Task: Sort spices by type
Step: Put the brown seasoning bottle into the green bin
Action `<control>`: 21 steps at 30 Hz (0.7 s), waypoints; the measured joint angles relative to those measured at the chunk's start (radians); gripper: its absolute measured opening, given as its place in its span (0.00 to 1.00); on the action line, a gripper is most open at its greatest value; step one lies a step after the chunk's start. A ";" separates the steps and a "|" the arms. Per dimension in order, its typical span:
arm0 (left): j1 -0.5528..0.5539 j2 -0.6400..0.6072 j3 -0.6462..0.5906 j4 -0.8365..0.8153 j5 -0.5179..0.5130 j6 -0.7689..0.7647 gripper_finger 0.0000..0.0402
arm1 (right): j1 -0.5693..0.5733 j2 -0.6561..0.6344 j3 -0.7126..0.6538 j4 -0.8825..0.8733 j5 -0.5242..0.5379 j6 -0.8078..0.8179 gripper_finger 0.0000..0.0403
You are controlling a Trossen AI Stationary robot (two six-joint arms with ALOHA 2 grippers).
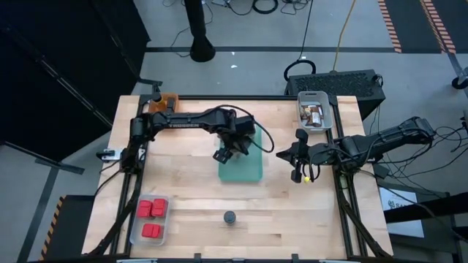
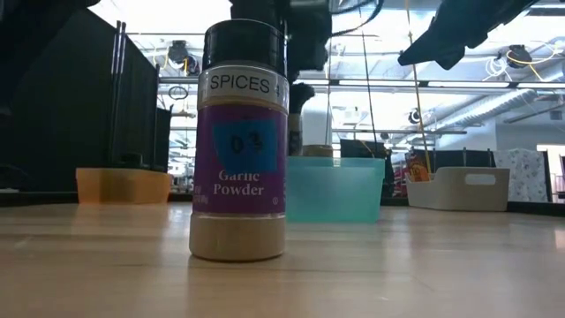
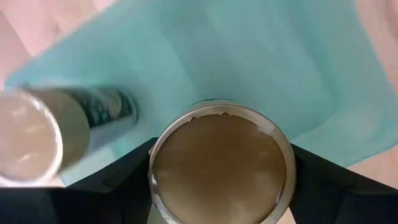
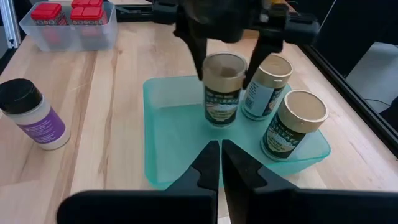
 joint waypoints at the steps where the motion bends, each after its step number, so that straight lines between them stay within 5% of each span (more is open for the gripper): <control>1: 0.005 0.000 -0.003 -0.007 -0.001 0.000 0.70 | 0.000 0.000 0.000 0.000 0.000 0.000 0.00; 21: 0.038 0.000 -0.096 0.052 0.031 -0.019 0.70 | 0.000 0.002 0.000 0.000 0.001 -0.001 0.00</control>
